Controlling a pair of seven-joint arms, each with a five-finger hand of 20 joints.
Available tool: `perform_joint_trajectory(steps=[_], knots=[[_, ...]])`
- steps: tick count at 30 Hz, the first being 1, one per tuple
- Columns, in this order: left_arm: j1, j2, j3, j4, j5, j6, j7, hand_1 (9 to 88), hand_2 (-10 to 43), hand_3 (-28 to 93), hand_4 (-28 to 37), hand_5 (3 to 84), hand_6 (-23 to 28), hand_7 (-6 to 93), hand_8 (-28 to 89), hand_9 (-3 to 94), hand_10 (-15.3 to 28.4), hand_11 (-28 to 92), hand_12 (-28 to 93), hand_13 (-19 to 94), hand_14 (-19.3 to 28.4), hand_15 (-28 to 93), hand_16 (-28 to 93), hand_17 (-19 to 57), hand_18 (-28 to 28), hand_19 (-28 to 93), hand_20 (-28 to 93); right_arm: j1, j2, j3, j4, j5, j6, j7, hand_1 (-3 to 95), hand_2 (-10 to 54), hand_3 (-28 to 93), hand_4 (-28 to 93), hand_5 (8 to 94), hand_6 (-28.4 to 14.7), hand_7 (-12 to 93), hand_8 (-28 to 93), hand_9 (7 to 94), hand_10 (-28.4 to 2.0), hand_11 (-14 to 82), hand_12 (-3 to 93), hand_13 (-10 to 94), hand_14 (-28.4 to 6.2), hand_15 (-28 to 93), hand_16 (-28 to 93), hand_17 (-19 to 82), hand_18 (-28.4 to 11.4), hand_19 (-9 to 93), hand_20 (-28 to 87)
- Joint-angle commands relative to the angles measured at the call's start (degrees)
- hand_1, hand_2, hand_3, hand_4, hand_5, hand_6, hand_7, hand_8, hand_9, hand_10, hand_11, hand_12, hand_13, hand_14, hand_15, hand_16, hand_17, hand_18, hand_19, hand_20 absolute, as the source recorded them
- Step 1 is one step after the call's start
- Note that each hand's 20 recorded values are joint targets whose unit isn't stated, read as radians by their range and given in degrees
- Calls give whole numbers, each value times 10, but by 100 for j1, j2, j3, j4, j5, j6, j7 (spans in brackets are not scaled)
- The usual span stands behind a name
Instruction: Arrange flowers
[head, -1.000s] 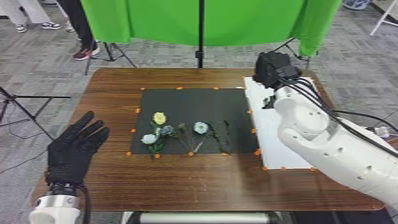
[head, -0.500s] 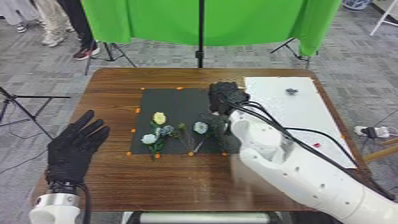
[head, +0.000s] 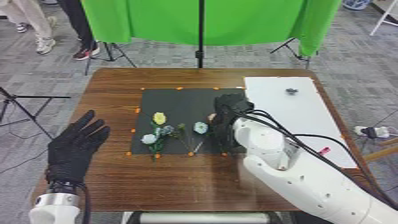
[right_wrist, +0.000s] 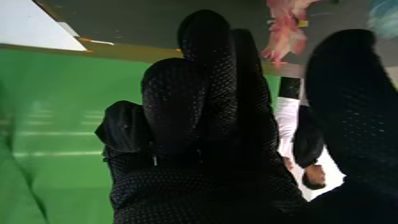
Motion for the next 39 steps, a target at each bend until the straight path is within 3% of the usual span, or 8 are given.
perform_joint_trajectory(steps=[1, 7, 14, 18, 22, 30, 32, 39], knots=[[139, 125, 57, 14, -144, 93, 159, 246, 65, 809, -225, 413, 115, 123, -86, 360, 207, 276, 118, 255, 273, 541, -85, -91, 255, 539, 175, 309, 404, 92, -220, -47, 300, 283, 297, -95, 762, -283, 634, -14, 131, -120, 757, -135, 469, 204, 656, -128, 822, 157, 313, -206, 932, 715], [126, 276, 123, 0, -271, 174, 326, 245, 64, 811, -224, 413, 115, 124, -87, 360, 207, 279, 118, 254, 274, 543, -87, -92, 255, 539, 175, 815, 929, 10, -27, 342, 1068, 712, 290, -95, 761, -283, 635, -19, 127, -117, 743, -145, 470, 201, 643, -139, 830, 160, 313, -211, 932, 723], [43, 392, 234, 19, -348, 195, 421, 246, 64, 810, -223, 414, 115, 121, -85, 361, 208, 276, 117, 256, 274, 541, -85, -90, 255, 539, 175, 1870, 1465, -559, 905, 1380, 1480, 1239, 280, -95, 787, -283, 527, -35, 125, -117, 583, -188, 233, 137, 527, -156, 764, 100, 284, -206, 932, 698], [87, 470, 260, 13, -431, 232, 531, 244, 65, 813, -223, 412, 116, 124, -85, 360, 208, 281, 119, 253, 275, 546, -85, -93, 255, 541, 175, 2115, 1449, -717, 1531, 1849, 1332, 1252, 279, -95, 801, -283, 469, -33, 128, -118, 501, -193, 190, 136, 471, -161, 763, 74, 249, -197, 932, 670], [19, 414, 271, 41, -423, 224, 482, 244, 64, 813, -223, 413, 116, 125, -86, 359, 209, 282, 117, 253, 274, 546, -87, -93, 255, 541, 175, 2057, 1168, -497, 2001, 1958, 674, 1277, 280, -95, 811, -283, 434, -21, 135, -122, 458, -191, 165, 135, 425, -164, 747, 51, 210, -189, 932, 603], [-183, 511, 392, 92, -452, 193, 561, 244, 64, 811, -224, 413, 116, 123, -85, 360, 207, 280, 117, 254, 273, 544, -86, -92, 255, 540, 174, 1675, 776, 48, 2490, 1989, -79, 1199, 288, -95, 817, -283, 427, 3, 146, -129, 453, -189, 152, 135, 420, -164, 739, 45, 199, -193, 932, 584], [-171, 426, 344, 87, -379, 164, 484, 242, 63, 814, -223, 412, 116, 124, -86, 359, 207, 282, 118, 253, 275, 546, -86, -93, 255, 540, 174, 1586, 698, 111, 2542, 1648, -334, 978, 294, -95, 821, -283, 428, 8, 149, -131, 456, -187, 149, 134, 424, -163, 739, 44, 198, -192, 932, 580], [-198, 436, 369, 103, -384, 144, 464, 246, 63, 810, -226, 413, 115, 120, -85, 360, 207, 278, 116, 256, 274, 541, -88, -91, 254, 538, 173, 1413, 585, 54, 2643, 1115, -638, 892, 303, -95, 822, -283, 420, 30, 163, -139, 465, -179, 150, 134, 433, -154, 740, 43, 203, -194, 932, 576]])
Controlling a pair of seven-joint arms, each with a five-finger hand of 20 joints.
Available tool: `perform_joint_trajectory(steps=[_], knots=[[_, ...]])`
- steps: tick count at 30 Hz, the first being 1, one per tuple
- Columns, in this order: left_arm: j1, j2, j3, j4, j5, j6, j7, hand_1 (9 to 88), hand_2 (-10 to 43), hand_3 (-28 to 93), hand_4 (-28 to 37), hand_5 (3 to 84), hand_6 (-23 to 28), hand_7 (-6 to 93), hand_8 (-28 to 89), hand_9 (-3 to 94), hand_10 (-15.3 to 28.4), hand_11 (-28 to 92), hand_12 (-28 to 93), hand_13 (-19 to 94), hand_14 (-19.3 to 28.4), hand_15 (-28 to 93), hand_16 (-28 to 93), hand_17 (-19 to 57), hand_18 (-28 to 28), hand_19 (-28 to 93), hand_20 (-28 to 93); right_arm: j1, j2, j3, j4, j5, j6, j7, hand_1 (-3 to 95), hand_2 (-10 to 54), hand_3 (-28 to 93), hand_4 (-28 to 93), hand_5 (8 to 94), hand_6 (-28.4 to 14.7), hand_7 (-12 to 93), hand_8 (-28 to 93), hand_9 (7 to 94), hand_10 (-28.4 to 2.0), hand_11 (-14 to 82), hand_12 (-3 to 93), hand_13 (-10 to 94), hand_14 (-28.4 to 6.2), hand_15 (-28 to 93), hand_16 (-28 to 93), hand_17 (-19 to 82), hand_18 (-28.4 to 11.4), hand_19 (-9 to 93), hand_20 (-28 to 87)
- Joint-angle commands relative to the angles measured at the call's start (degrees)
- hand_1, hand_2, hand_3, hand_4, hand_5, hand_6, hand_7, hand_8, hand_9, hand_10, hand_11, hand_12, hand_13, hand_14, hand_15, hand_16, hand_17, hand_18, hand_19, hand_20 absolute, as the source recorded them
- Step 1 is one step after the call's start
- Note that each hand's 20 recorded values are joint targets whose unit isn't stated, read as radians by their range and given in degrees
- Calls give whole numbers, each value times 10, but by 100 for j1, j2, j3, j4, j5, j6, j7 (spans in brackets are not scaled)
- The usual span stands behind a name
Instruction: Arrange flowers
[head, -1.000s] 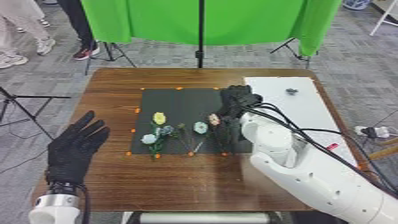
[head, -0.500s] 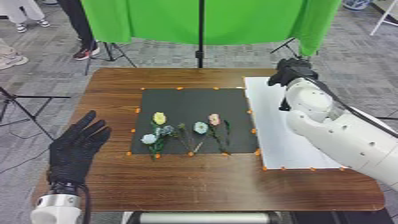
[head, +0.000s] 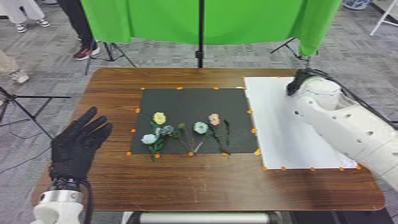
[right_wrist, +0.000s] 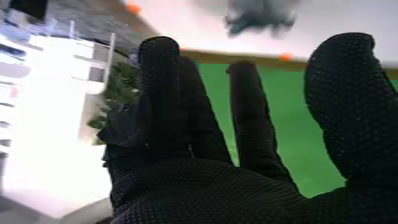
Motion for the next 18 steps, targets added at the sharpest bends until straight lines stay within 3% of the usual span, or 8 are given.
perform_joint_trajectory(steps=[1, 2, 3, 5, 7, 11, 14, 18], knots=[[2, -5, 21, 36, -52, 23, -46, 245, 63, 811, -226, 413, 115, 120, -85, 361, 206, 277, 117, 256, 274, 541, -87, -91, 254, 538, 173, -233, -181, -214, 100, -684, -343, -34, 310, -95, 817, -283, 429, 32, 164, -143, 479, -175, 153, 134, 442, -150, 739, 42, 211, -193, 932, 578], [2, -89, -21, 34, 11, 4, -158, 244, 63, 812, -224, 413, 115, 120, -85, 361, 206, 278, 117, 255, 274, 541, -86, -91, 254, 538, 173, -254, -186, -244, 139, -930, -472, -59, 315, -95, 814, -283, 447, 35, 165, -146, 497, -172, 159, 134, 454, -146, 737, 42, 220, -192, 932, 579], [37, -23, -11, 24, -24, 6, -58, 242, 62, 815, -223, 412, 115, 122, -84, 359, 207, 281, 118, 253, 274, 545, -85, -93, 255, 541, 174, -239, -207, -288, 208, -1156, -530, -156, 325, -94, 812, -283, 469, 37, 169, -148, 514, -170, 164, 133, 473, -139, 737, 43, 233, -190, 932, 580], [10, -31, -48, 23, 38, -36, -127, 243, 63, 814, -223, 413, 116, 123, -85, 359, 208, 282, 118, 253, 275, 546, -86, -94, 256, 541, 174, -345, -72, -363, 197, -1316, -138, -305, 366, -95, 797, -282, 536, 46, 172, -153, 548, -155, 170, 133, 530, -115, 726, 56, 264, -187, 932, 579], [43, -36, -60, 17, 26, -8, -102, 244, 63, 813, -225, 412, 116, 124, -86, 359, 208, 282, 118, 253, 275, 546, -87, -94, 255, 541, 174, -449, 34, -412, 150, -1333, 210, -406, 424, -95, 754, -282, 625, 51, 172, -119, 657, -114, 190, 138, 592, -88, 707, 84, 295, -182, 932, 580], [112, 31, -40, 5, -62, 28, -19, 243, 64, 813, -225, 412, 116, 125, -86, 359, 208, 282, 116, 253, 275, 546, -88, -94, 255, 541, 174, -560, 196, -552, 78, -1641, 777, -771, 562, -95, 632, -283, 843, 46, 177, -8, 908, -51, 148, 292, 753, -38, 700, 159, 360, -173, 932, 600], [130, 85, 0, 4, -115, 26, 42, 243, 65, 811, -225, 413, 116, 125, -87, 360, 208, 282, 116, 253, 274, 546, -88, -93, 255, 541, 173, -438, 364, -898, 1, -1675, 1387, -733, 596, -95, 621, -283, 872, 28, 175, 14, 935, -41, 178, 317, 783, -32, 706, 174, 381, -181, 932, 616], [180, 5, -70, -4, -58, 15, -49, 242, 64, 813, -225, 413, 116, 125, -87, 359, 208, 281, 116, 253, 275, 547, -88, -94, 255, 541, 173, -131, 543, -1317, -176, -1503, 2258, -575, 598, -95, 643, -283, 888, 14, 172, 28, 937, -45, 201, 315, 795, -33, 703, 183, 401, -190, 932, 622]])
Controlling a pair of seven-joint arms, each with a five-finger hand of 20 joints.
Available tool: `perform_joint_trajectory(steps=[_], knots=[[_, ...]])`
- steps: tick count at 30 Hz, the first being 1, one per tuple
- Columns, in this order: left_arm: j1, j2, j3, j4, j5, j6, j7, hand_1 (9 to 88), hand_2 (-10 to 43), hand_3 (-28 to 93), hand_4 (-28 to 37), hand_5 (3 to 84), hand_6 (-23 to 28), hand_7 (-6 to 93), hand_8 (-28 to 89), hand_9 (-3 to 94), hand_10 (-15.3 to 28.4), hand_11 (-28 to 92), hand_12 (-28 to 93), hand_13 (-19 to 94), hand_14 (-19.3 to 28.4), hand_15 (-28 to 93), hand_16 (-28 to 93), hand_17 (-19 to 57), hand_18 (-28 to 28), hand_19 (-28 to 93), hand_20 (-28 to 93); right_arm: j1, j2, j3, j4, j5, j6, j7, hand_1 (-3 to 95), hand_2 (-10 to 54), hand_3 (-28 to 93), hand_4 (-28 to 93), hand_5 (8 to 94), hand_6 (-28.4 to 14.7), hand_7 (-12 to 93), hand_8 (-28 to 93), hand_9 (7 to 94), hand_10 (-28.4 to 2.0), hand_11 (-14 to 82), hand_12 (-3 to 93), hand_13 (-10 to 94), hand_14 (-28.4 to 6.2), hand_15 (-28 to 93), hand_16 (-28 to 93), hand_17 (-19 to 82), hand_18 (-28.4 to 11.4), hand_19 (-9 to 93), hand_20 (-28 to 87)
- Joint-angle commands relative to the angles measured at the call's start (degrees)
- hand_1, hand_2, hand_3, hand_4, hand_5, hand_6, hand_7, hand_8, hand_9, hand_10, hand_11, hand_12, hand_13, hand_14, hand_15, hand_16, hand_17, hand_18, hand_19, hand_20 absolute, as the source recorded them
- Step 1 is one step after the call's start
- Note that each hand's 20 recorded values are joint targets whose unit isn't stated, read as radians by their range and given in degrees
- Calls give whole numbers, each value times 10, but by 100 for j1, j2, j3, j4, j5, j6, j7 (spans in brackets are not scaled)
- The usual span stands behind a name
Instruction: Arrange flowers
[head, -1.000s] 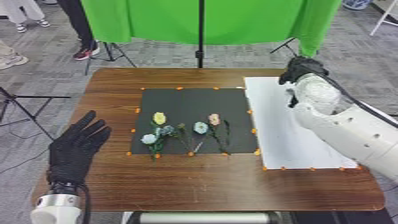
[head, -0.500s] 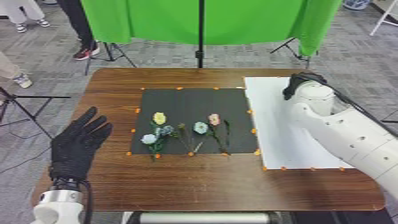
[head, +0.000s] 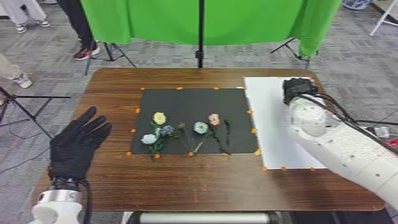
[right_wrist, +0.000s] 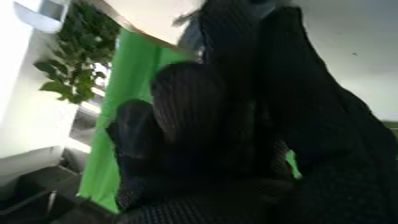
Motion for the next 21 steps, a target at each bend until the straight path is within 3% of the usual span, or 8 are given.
perform_joint_trajectory(steps=[1, 4, 5, 6, 13, 17, 19, 21], knots=[[124, -69, -39, 12, 7, -13, -83, 243, 64, 813, -225, 413, 116, 125, -87, 359, 208, 281, 116, 253, 275, 547, -89, -94, 255, 541, 173, 465, 536, -925, -376, 204, 1279, 269, 595, -95, 651, -283, 891, 13, 172, 31, 937, -45, 203, 315, 799, -33, 702, 185, 404, -192, 932, 621], [115, -200, -87, 27, 94, -33, -221, 243, 64, 814, -225, 413, 116, 125, -87, 359, 208, 281, 116, 253, 275, 547, -89, -94, 256, 541, 173, 772, 713, -1365, -740, 335, 1976, 663, 597, -95, 658, -283, 893, 6, 172, 34, 937, -47, 209, 314, 801, -35, 700, 187, 405, -195, 932, 622], [123, -162, -79, 30, 65, -43, -173, 243, 64, 814, -225, 413, 116, 125, -87, 359, 208, 281, 116, 253, 274, 547, -89, -94, 256, 541, 173, 819, 765, -1416, -877, 348, 2138, 685, 596, -95, 661, -283, 894, 5, 172, 36, 937, -49, 209, 315, 801, -36, 700, 188, 405, -195, 932, 622], [146, -241, -133, 28, 154, -93, -253, 243, 64, 814, -226, 413, 116, 126, -87, 359, 208, 281, 116, 253, 274, 547, -88, -94, 255, 541, 173, 768, 783, -1354, -995, 301, 2260, 667, 595, -95, 664, -283, 894, 4, 172, 37, 937, -51, 209, 314, 802, -36, 700, 189, 406, -197, 932, 622], [184, -506, -255, 25, 339, -172, -477, 243, 65, 813, -227, 413, 116, 126, -87, 361, 209, 281, 116, 254, 274, 547, -88, -94, 255, 541, 173, 223, 902, -857, -1854, 110, 2542, 371, 583, -95, 686, -283, 897, 2, 169, 43, 937, -53, 214, 311, 801, -41, 700, 195, 405, -201, 932, 623], [151, -583, -273, 28, 403, -193, -505, 245, 66, 808, -226, 414, 115, 121, -86, 363, 208, 277, 116, 256, 273, 541, -87, -90, 254, 539, 172, -167, 803, -472, -2168, -280, 1997, 674, 578, -95, 696, -283, 898, 0, 168, 45, 937, -55, 215, 311, 800, -41, 700, 196, 404, -203, 932, 623], [187, -583, -275, 18, 412, -189, -486, 244, 66, 808, -225, 414, 116, 121, -85, 362, 208, 279, 117, 256, 274, 542, -86, -91, 254, 540, 172, 85, 850, -822, -2059, 22, 2312, 813, 544, -95, 735, -283, 887, 0, 168, 47, 935, -54, 210, 315, 785, -41, 709, 200, 397, -203, 932, 616], [228, -605, -295, 7, 414, -183, -473, 243, 65, 811, -224, 414, 116, 122, -85, 362, 208, 279, 117, 255, 274, 542, -86, -92, 254, 540, 172, -80, 787, -462, -2125, 369, 1483, 990, 502, -95, 752, -283, 842, 4, 190, 21, 902, -60, 206, 308, 741, -51, 726, 190, 370, -197, 932, 611]])
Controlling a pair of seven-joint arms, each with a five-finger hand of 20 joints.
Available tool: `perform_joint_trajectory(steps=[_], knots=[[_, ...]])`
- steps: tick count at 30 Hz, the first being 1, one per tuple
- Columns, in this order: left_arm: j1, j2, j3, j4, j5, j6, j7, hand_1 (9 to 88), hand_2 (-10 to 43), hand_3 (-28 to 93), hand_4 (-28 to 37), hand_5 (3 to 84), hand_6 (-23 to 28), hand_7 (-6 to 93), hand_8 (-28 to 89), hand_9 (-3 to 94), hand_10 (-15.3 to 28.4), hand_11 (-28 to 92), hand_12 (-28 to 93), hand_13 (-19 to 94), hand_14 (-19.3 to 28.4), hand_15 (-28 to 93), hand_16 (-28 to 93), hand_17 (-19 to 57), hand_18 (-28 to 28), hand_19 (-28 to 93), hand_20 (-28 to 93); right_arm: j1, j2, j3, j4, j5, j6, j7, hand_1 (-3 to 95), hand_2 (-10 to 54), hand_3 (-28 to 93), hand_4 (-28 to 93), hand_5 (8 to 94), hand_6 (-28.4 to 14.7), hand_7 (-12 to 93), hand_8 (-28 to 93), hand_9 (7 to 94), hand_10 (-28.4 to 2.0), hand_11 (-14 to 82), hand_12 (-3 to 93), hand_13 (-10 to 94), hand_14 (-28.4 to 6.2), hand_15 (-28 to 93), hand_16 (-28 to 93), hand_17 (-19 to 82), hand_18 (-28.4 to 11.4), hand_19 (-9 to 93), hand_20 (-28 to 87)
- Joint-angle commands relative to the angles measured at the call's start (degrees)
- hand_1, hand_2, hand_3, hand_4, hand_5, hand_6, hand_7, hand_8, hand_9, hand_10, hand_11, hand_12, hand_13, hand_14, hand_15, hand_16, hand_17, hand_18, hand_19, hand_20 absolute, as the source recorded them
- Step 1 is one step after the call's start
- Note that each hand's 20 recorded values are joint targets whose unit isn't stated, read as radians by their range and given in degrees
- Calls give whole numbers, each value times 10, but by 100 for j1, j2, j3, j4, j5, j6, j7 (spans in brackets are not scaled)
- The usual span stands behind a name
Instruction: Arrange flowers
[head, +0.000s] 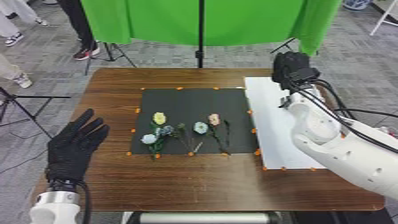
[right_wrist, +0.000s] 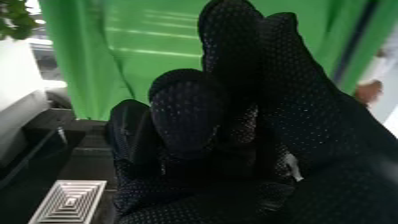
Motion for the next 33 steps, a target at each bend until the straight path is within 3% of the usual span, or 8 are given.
perform_joint_trajectory(steps=[1, 5, 11, 14, 18, 23, 26, 33], knots=[[155, -145, -23, 1, 105, -67, -71, 242, 65, 812, -224, 413, 116, 123, -85, 361, 209, 280, 118, 254, 274, 544, -86, -93, 255, 541, 173, -340, -120, 192, -94, 369, -1373, 687, 489, -95, 749, -283, 820, 2, 190, 12, 881, -67, 210, 296, 726, -56, 731, 184, 359, -197, 932, 609], [143, -210, -47, 8, 174, -114, -125, 242, 64, 815, -225, 413, 116, 125, -86, 361, 209, 281, 117, 253, 275, 546, -87, -94, 255, 541, 173, -506, -129, 491, 69, 672, -1882, 920, 353, -95, 807, -283, 597, -19, 167, -132, 677, -145, 334, 166, 586, -114, 775, 128, 260, -205, 932, 574], [132, -340, -93, 6, 266, -142, -229, 242, 65, 814, -225, 414, 116, 125, -87, 361, 209, 282, 116, 253, 275, 546, -88, -93, 255, 541, 173, -660, -137, 806, 267, 1005, -2514, 1123, 324, -95, 805, -283, 514, -20, 147, -128, 595, -178, 287, 145, 520, -151, 779, 105, 215, -216, 931, 564], [132, -232, -44, 6, 173, -96, -127, 243, 64, 814, -225, 414, 116, 126, -87, 362, 209, 282, 116, 254, 275, 546, -88, -93, 255, 540, 173, -664, -224, 879, 431, 1199, -2762, 1180, 321, -95, 802, -283, 499, -17, 143, -125, 585, -182, 275, 144, 512, -156, 781, 97, 202, -219, 932, 564], [96, -287, -54, 19, 235, -132, -186, 243, 64, 814, -225, 414, 116, 126, -87, 362, 208, 283, 116, 255, 274, 546, -88, -93, 255, 541, 173, -607, -432, 826, 815, 1187, -2782, 1013, 325, -95, 801, -283, 501, -6, 147, -123, 587, -182, 267, 143, 513, -158, 780, 90, 200, -221, 932, 564], [54, -127, 43, 31, 124, -85, -37, 244, 64, 812, -223, 414, 116, 124, -86, 363, 208, 281, 116, 255, 275, 545, -87, -93, 255, 541, 173, -530, -643, 585, 1160, 970, -2722, 985, 364, -95, 798, -282, 555, 28, 164, -137, 655, -135, 231, 137, 556, -134, 764, 90, 218, -219, 931, 553], [46, -117, 56, 32, 114, -85, -9, 245, 64, 811, -223, 415, 116, 122, -86, 364, 208, 278, 116, 257, 275, 542, -87, -91, 254, 539, 172, -464, -628, 200, 1292, 589, -2163, 922, 417, -95, 782, -282, 620, 46, 164, -142, 704, -110, 226, 145, 595, -111, 755, 103, 235, -213, 932, 555], [75, -252, -24, 28, 188, -116, -133, 247, 66, 808, -224, 414, 115, 123, -86, 363, 208, 279, 117, 255, 275, 543, -86, -91, 254, 539, 173, -311, -433, -449, 1329, 10, -1313, 865, 564, -95, 598, -283, 866, 64, 140, -18, 916, -50, 176, 267, 720, -61, 740, 161, 310, -197, 932, 592]])
